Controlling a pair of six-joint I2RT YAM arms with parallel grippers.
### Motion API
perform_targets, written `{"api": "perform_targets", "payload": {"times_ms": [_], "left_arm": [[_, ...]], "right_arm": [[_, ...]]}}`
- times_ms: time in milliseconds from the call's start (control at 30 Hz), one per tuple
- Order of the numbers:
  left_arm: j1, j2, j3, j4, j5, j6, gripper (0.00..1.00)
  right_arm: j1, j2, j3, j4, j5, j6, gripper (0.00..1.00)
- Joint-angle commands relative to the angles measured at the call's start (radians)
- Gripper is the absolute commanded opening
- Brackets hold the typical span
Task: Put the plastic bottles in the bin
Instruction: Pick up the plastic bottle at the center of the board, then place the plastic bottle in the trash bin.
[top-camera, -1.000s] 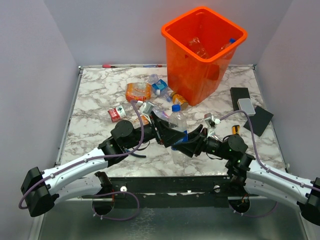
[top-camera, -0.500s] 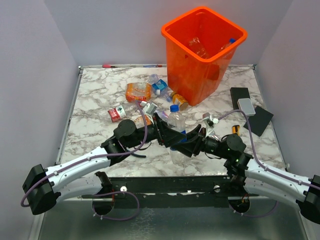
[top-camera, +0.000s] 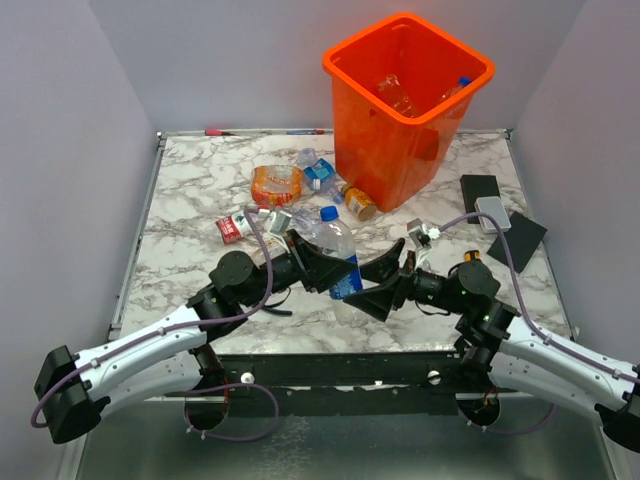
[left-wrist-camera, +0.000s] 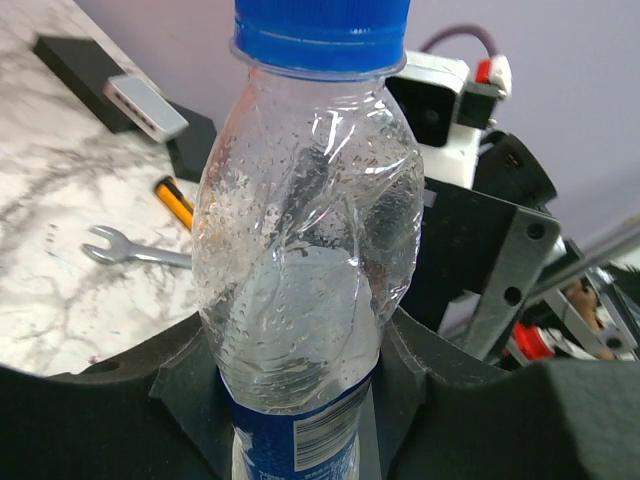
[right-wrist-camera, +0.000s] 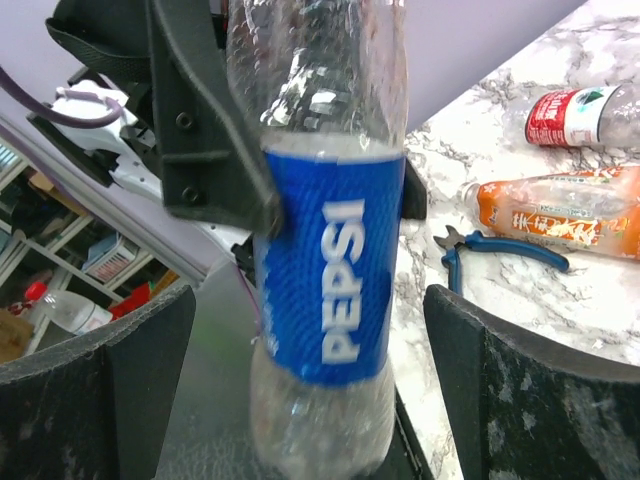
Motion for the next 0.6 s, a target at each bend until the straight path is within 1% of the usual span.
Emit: {"api": "perform_targets", "payload": {"times_ms": [0, 67, 133, 233, 333, 400, 500, 567], "left_arm": [[-0.006, -0.111, -0.012, -0.064, -0.229, 0.053, 0.27], [-0.004, -0.152, 0.004, -0.126, -0.303, 0.093, 0.27], [-0.004, -0.183, 0.021, -0.172, -0.344, 0.141, 0.27], [-0.005, -0.203, 0.047, -0.240, -0.329, 0.232, 0.28], [-0.005, -0.186, 0.085, -0.337, -0.248, 0.301, 0.35], [-0.005, -0.178, 0.100, -0.378, -0.200, 0.319, 0.37], [-0.006, -0.188, 0.095, -0.390, -0.137, 0.322, 0.38], [-0.006, -0.195, 0.092, -0.389, -0.105, 0.325, 0.38]], "right_arm": [[0.010, -0.080, 0.092, -0.218, 0.004, -0.006, 1.00], [0.010, -0.126, 0.141, -0.323, 0.040, -0.026, 1.00], [0.010, -0.156, 0.204, -0.415, 0.105, -0.057, 1.00], [0.010, -0.156, 0.332, -0.547, 0.246, -0.100, 1.00], [0.010, -0.055, 0.543, -0.688, 0.352, -0.150, 1.00], [0.010, 0.040, 0.691, -0.781, 0.406, -0.181, 1.00], [0.009, 0.173, 0.860, -0.863, 0.408, -0.210, 0.98], [0.010, 0.226, 0.902, -0.859, 0.393, -0.223, 0.98]]}}
